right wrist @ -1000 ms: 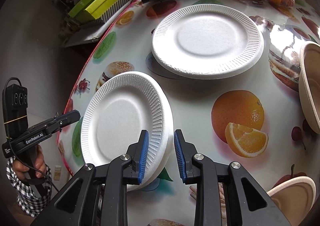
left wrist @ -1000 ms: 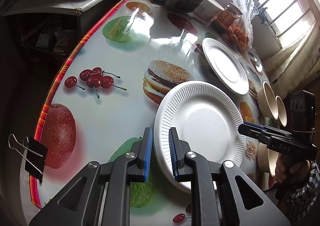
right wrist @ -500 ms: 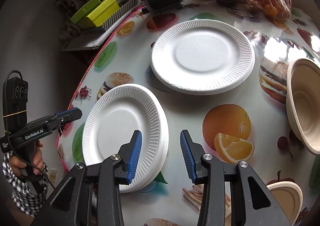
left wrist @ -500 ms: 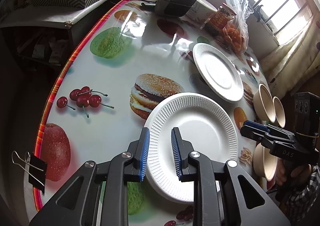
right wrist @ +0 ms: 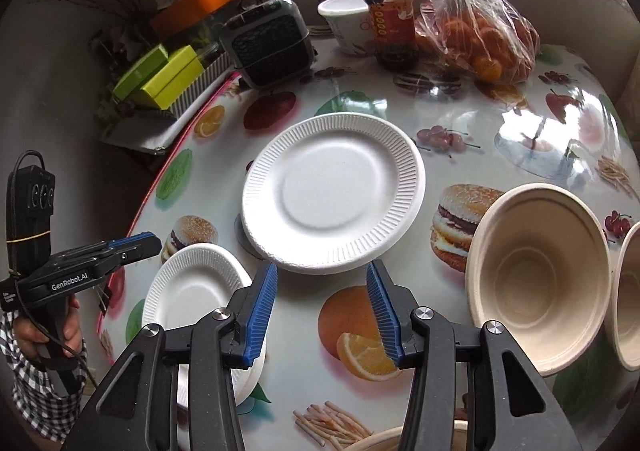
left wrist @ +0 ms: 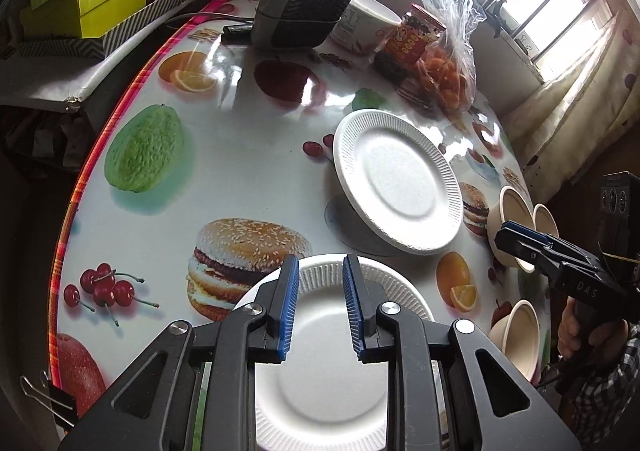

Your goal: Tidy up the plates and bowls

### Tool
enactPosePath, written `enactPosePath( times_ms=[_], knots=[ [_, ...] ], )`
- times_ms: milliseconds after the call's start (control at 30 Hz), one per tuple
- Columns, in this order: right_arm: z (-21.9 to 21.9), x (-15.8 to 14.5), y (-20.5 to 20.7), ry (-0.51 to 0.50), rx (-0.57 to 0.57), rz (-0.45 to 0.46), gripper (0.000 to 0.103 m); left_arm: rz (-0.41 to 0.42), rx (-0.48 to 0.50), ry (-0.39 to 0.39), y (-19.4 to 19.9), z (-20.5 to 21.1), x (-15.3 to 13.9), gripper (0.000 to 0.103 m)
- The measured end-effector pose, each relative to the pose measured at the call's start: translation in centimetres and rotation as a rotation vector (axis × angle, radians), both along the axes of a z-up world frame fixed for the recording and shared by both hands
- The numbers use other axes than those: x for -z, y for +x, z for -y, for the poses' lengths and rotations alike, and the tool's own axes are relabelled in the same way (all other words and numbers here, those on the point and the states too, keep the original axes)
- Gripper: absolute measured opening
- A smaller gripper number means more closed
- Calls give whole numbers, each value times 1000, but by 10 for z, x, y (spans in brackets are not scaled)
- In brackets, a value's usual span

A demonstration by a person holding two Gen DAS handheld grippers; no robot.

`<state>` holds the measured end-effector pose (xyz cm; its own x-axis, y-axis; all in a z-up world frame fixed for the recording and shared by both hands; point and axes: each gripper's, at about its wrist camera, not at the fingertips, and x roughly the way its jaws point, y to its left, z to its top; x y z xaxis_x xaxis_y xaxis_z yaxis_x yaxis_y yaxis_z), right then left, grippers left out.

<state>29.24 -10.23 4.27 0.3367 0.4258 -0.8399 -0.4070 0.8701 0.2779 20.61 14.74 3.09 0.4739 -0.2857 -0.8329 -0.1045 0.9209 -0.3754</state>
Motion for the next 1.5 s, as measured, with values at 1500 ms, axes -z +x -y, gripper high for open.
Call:
enactPosePath(
  times_ms=[1500],
  knots=[
    [9, 59, 124, 48, 6, -152, 29, -123, -11, -20, 92, 25, 41, 23]
  ],
)
